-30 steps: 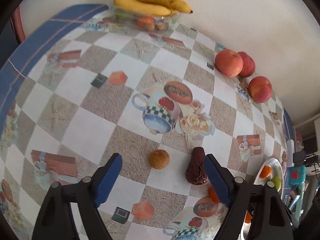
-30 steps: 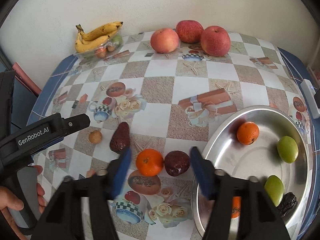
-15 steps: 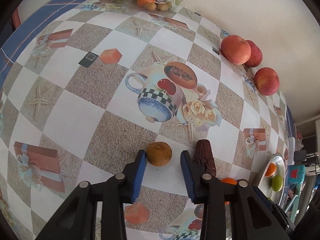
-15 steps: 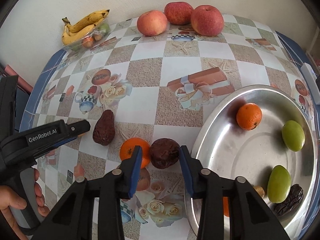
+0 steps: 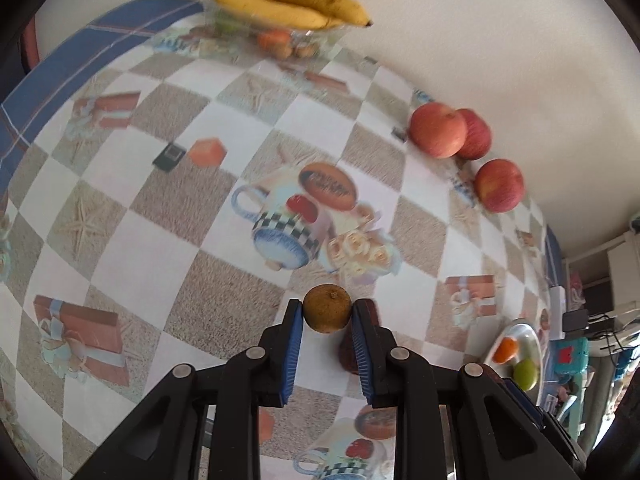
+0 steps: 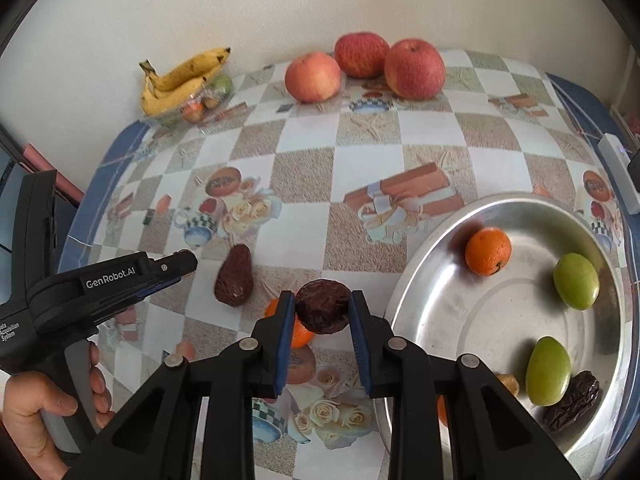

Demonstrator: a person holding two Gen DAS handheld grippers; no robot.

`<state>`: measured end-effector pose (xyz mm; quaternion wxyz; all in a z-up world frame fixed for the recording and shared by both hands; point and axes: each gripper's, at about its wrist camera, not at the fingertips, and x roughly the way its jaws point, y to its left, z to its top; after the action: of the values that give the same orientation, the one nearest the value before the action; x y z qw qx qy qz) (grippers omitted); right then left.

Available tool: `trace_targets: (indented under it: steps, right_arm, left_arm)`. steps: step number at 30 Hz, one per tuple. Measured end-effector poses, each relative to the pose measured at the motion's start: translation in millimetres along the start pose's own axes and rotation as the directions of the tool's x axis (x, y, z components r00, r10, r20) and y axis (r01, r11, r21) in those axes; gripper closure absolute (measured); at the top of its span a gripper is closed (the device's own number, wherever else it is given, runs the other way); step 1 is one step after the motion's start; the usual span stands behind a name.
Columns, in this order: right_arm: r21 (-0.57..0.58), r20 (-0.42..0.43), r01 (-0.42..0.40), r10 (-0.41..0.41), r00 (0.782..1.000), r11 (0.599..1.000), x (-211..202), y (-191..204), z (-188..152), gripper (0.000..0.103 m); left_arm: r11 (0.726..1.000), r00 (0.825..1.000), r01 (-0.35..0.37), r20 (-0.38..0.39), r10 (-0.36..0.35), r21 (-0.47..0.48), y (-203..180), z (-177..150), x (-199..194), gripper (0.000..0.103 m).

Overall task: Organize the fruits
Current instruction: 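Carry both fruits over the bowl and release them inside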

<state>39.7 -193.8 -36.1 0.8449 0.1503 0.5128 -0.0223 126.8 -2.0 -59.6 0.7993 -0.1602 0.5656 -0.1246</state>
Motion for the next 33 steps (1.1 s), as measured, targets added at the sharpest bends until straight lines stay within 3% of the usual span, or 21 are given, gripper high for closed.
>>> trace_targets:
  steps: [7,14,18,22,27,29,31,33]
  right_arm:
    - [0.014,0.073,-0.019,0.017,0.997,1.0,-27,-4,6,0.075]
    - [0.106,0.093,0.015,-0.025,0.995,0.994,-39,-40,6,0.075]
    - [0.173,0.108,0.071,-0.091,0.99,0.982,-50,-69,3,0.075]
    - [0.224,0.106,0.177,-0.205,0.973,0.958,-60,-97,-1,0.074]
    - [0.282,0.101,0.193,-0.229,0.968,0.94,-66,-121,-6,0.074]
    - [0.303,0.098,0.191,-0.23,0.968,0.934,-66,-126,-7,0.074]
    - [0.314,0.094,0.183,-0.223,0.97,0.932,-65,-129,-7,0.073]
    - [0.316,0.091,0.183,-0.222,0.971,0.931,-65,-128,-7,0.072]
  left_arm:
    - [0.997,0.998,0.045,0.035,-0.048,0.069,-27,-1,-18,0.076]
    - [0.982,0.996,0.081,0.01,-0.084,0.169,-66,-16,-17,0.076]
    - [0.958,0.994,0.111,-0.038,-0.105,0.265,-99,-34,-11,0.076]
    - [0.92,0.989,0.141,-0.092,-0.115,0.366,-132,-57,-3,0.076]
    - [0.88,0.977,0.197,-0.164,-0.138,0.433,-159,-76,6,0.075]
    - [0.872,0.975,0.204,-0.177,-0.137,0.445,-162,-79,7,0.069]
    - [0.875,0.977,0.191,-0.171,-0.127,0.445,-161,-79,8,0.046]
    - [0.879,0.979,0.184,-0.162,-0.124,0.44,-159,-77,6,0.046]
